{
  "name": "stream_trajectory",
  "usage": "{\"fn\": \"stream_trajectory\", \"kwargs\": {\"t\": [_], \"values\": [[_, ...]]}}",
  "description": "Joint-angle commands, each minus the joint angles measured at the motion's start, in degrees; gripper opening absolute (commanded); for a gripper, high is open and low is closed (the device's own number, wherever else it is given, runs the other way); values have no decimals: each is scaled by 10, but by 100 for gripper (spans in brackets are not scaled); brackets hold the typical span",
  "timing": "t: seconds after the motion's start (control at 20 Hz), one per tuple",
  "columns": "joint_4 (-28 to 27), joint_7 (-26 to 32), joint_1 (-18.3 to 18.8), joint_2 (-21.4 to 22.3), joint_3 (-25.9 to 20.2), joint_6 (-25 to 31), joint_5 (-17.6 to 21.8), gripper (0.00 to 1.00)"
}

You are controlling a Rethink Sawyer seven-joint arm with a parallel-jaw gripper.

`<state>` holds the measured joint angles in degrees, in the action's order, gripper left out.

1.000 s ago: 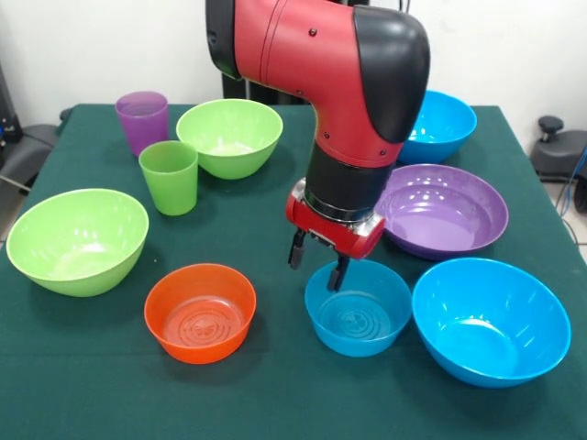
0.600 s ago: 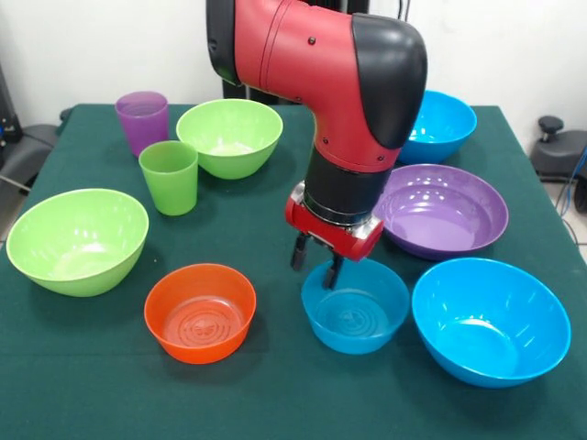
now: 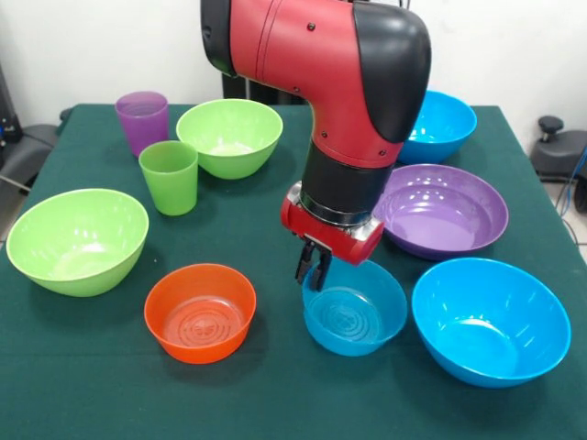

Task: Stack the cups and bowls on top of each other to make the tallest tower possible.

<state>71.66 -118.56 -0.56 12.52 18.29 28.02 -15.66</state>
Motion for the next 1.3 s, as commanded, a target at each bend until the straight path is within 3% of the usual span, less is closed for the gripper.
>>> {"fn": "stream_trajectory", "kwargs": {"t": [0.05,0.4,0.85,1.3], "values": [[-21,-7,2,-19,-47,35,40,0],[45,40,39,25,-71,25,57,0],[108,35,73,23,-110,-38,83,0],[137,9,76,25,-120,-68,100,0]]}}
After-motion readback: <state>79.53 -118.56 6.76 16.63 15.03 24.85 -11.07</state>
